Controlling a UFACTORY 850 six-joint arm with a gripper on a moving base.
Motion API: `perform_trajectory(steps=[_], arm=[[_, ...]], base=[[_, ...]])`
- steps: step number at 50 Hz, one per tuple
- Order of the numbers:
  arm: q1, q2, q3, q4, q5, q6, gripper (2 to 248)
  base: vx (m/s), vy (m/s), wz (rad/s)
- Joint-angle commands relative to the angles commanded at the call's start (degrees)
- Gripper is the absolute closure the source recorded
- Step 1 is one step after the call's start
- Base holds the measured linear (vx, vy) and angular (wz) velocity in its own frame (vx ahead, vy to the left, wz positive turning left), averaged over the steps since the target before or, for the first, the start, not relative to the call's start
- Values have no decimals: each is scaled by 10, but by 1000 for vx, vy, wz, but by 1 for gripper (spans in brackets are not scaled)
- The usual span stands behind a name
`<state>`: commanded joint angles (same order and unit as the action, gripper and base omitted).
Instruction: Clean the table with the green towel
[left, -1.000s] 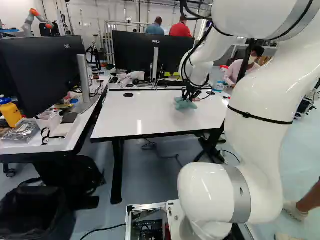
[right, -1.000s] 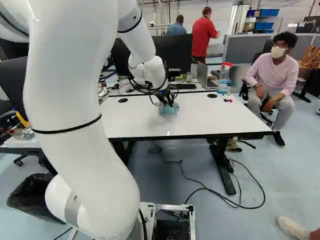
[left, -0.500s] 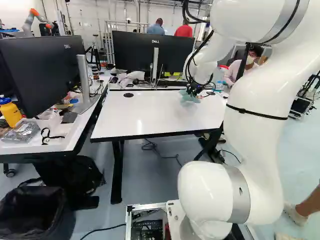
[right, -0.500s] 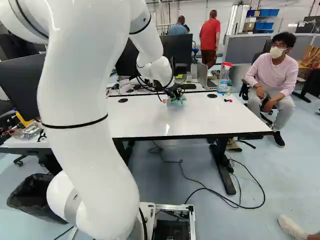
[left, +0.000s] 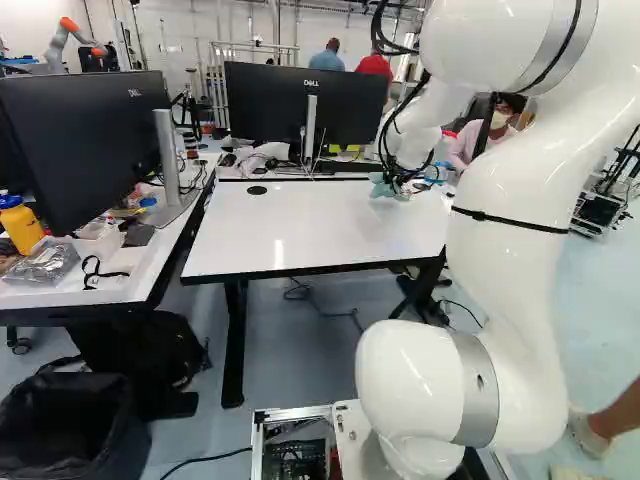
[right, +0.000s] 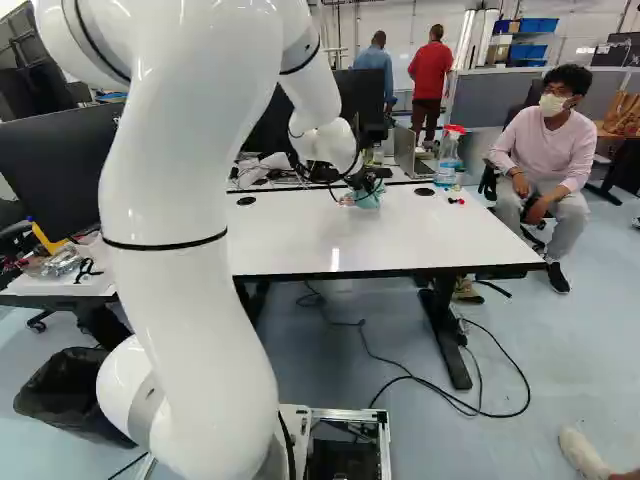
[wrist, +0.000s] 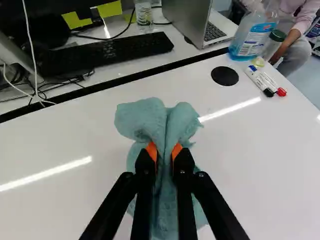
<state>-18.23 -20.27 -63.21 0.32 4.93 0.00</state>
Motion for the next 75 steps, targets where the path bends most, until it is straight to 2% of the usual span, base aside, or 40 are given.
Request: perform_trajectory(steps=[35, 56, 75], arm=[[1, -52, -15, 0, 58, 0, 199], [1, -80, -21, 0, 59, 0, 199], [1, -80, -21, 0, 58, 0, 199]], base=[[0, 0, 0], [0, 0, 0], [0, 0, 0]])
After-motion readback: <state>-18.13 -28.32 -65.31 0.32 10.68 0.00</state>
